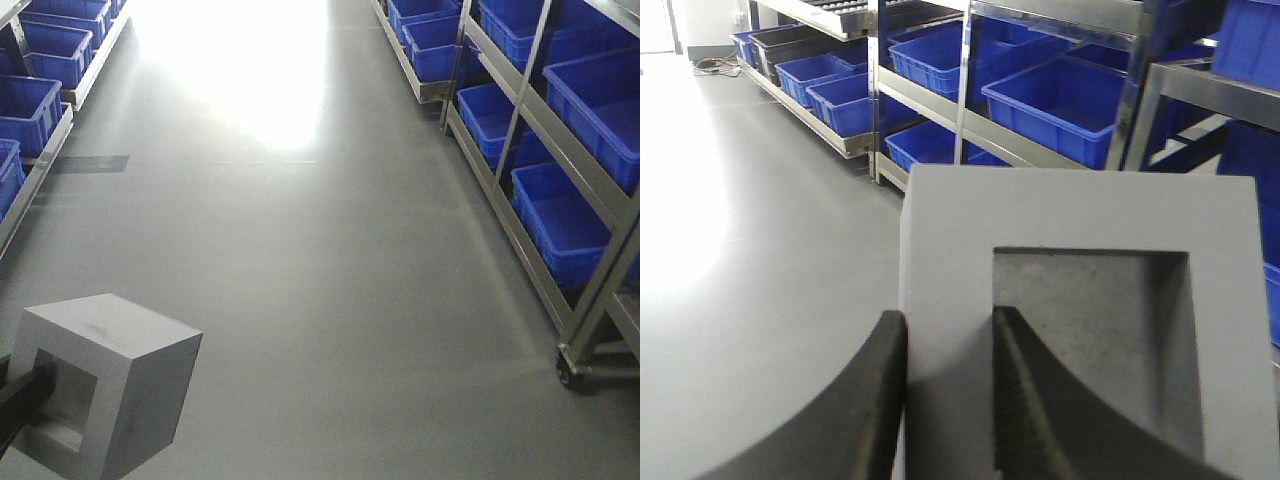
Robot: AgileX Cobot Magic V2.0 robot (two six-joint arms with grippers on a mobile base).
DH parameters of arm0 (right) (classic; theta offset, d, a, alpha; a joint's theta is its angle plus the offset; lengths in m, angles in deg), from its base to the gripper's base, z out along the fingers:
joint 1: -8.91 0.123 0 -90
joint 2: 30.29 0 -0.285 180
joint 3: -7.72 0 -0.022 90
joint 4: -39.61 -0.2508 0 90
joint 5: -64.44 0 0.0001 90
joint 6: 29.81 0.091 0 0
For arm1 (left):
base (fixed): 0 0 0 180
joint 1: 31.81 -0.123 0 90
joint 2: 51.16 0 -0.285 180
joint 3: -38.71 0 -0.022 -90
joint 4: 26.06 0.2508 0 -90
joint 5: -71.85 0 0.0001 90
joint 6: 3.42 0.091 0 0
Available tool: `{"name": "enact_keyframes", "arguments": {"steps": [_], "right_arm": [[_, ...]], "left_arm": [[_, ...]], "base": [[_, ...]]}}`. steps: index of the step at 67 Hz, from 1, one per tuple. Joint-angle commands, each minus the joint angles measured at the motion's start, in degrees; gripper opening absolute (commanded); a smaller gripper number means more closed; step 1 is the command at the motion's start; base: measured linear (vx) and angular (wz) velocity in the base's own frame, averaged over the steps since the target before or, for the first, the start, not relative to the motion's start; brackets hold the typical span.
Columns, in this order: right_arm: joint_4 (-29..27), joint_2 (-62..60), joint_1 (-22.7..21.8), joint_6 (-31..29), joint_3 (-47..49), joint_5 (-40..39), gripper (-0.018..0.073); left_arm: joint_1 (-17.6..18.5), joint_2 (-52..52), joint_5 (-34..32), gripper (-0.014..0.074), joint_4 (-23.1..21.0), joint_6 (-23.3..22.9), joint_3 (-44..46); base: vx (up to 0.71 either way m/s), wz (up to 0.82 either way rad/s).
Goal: Sort gray base to blue bin
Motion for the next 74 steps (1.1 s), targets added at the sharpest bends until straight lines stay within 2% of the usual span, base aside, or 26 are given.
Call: {"name": "enact_keyframes", "arguments": {"steps": [1, 74], "right_arm": [[0.5, -0.4, -0.3, -0.4, -0.3, -4.1, -0.0005], [0.5, -0.4, -0.3, -0.4, -0.3, -4.2, -0.0005]], "left_arm": [[0.4, 0.0, -5.7, -0.0007, 0.0, -0.4, 1.8], [0.4, 0.0, -5.5, -0.0007, 0.0, -0.4, 1.8]], "base": [[0.47, 0.05], [0.49, 0.12]]}}
